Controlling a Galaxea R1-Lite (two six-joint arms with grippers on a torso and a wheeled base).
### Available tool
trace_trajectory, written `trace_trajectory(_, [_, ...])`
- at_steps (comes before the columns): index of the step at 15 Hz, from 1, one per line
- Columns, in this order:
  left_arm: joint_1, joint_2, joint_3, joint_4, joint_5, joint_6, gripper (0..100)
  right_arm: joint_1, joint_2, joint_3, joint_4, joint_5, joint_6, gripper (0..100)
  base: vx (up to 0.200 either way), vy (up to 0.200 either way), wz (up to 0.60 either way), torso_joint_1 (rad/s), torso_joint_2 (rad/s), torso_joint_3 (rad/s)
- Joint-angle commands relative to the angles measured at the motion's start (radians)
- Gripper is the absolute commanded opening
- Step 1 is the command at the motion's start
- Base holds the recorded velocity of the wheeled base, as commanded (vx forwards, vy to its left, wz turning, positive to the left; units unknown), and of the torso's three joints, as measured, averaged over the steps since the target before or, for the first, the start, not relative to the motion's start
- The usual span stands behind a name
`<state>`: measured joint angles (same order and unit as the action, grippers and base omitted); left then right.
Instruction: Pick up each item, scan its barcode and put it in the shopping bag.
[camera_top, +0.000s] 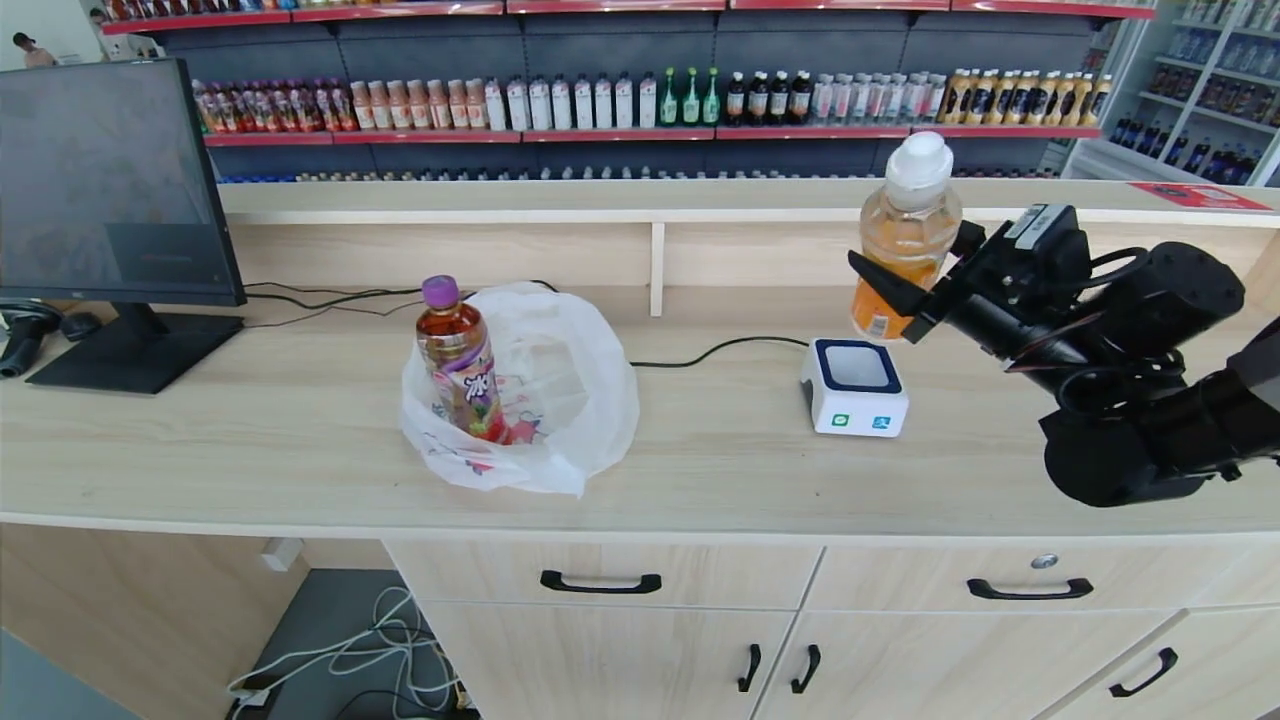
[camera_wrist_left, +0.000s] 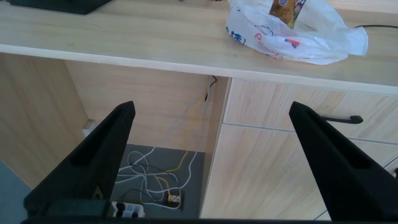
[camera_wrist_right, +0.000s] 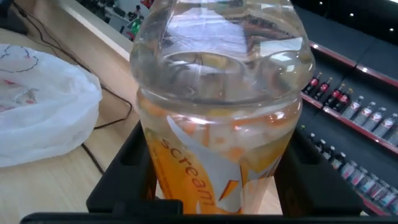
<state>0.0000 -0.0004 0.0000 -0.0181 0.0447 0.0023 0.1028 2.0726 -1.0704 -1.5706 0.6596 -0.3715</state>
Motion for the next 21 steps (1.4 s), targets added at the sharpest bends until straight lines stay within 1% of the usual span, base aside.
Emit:
trace_trajectory(1, [0.000, 0.000, 0.000, 0.000, 0.000, 0.001, 100, 0.000, 0.058, -0.013, 0.000, 0.041, -0.038, 0, 0.000, 0.000, 0.00, 0.000, 0.00, 0.000])
trace_trajectory(3, [0.000, 0.000, 0.000, 0.000, 0.000, 0.001, 100, -0.002, 0.066, -0.034, 0.000, 0.057, -0.069, 0, 0.000, 0.000, 0.00, 0.000, 0.00, 0.000])
trace_trajectory(5, [0.000, 0.000, 0.000, 0.000, 0.000, 0.004, 100, -0.006, 0.101, -0.151, 0.000, 0.068, -0.095, 0, 0.000, 0.000, 0.00, 0.000, 0.00, 0.000])
trace_trajectory(7, [0.000, 0.000, 0.000, -0.002, 0.000, 0.004, 100, -0.008, 0.120, -0.187, 0.000, 0.097, -0.118, 0, 0.000, 0.000, 0.00, 0.000, 0.00, 0.000])
trace_trajectory(10, [0.000, 0.000, 0.000, -0.002, 0.000, 0.004, 100, -0.025, 0.138, -0.181, 0.000, 0.127, -0.156, 0, 0.000, 0.000, 0.00, 0.000, 0.00, 0.000])
trace_trajectory(13, [0.000, 0.000, 0.000, 0.000, 0.000, 0.005, 100, -0.032, 0.170, -0.212, 0.000, 0.132, -0.191, 0, 0.000, 0.000, 0.00, 0.000, 0.00, 0.000])
trace_trajectory(21, [0.002, 0.000, 0.000, 0.000, 0.000, 0.004, 100, -0.051, 0.215, -0.233, 0.000, 0.132, -0.182, 0, 0.000, 0.000, 0.00, 0.000, 0.00, 0.000])
